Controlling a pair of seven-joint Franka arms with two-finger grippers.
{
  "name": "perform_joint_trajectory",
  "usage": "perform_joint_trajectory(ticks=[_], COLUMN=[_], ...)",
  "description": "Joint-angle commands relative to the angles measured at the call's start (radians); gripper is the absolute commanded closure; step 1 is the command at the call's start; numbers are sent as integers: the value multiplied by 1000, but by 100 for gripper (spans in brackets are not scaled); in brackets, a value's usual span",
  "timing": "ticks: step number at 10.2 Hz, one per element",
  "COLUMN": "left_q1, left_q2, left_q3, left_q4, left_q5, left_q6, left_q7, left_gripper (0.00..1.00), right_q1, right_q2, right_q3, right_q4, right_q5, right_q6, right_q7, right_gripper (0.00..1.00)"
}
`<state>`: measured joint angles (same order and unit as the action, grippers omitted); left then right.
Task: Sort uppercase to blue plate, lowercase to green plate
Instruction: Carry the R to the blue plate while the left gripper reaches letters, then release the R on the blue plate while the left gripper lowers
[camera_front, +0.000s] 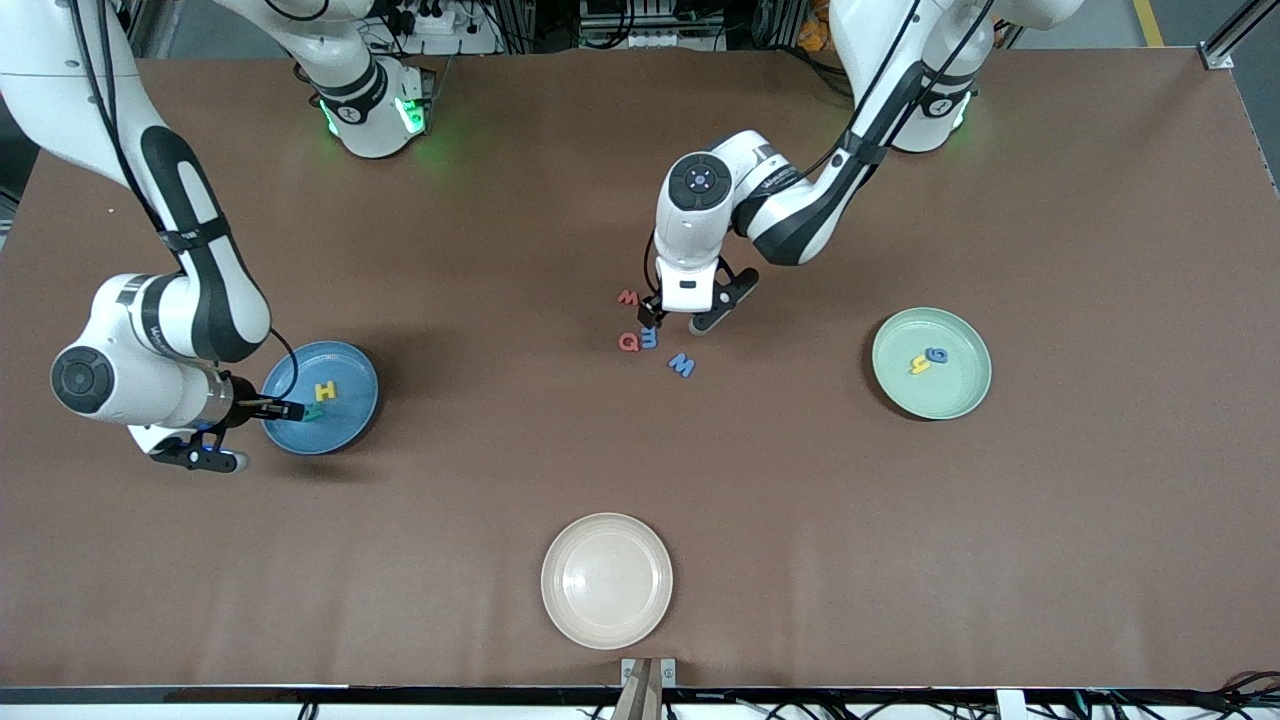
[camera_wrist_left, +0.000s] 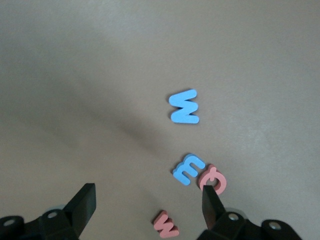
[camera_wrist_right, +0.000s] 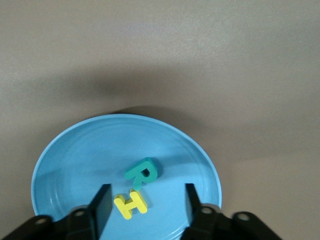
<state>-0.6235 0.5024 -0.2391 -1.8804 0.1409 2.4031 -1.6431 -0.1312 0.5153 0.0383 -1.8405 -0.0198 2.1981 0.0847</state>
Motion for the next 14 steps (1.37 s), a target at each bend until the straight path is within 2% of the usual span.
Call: perform_joint_trajectory(ticks=[1,3,5,7,10,14], left_q1=[-13,-33,-44,-44,-38,-36], left_q2=[65,119,140,148,151,180], left_q3=[-2,-12,-13,-13,-11,-11], left_q4=[32,44,73,93,113,127], left_q5=[171,213,212,204,203,210], left_q6=[20,33,31,27,25,25], left_q7=[22,71,78,82,103,167], left_gripper=[8,10,24,32,33,34], right_q1=[-11,-4,27,44,50,62], right_q2=[-29,-89,-156,-216,-262,-354], right_q3=[14,14,14,18,17,17], right_q4=[16,21,27,35,53,52], right_q5=[-3,0,1,5,61,60], right_q6=[-12,-53,-104,-161,-214,-245], right_q7=[-5,-8,-6,-5,-5,-7], right_gripper=[27,27,29,32,32,31])
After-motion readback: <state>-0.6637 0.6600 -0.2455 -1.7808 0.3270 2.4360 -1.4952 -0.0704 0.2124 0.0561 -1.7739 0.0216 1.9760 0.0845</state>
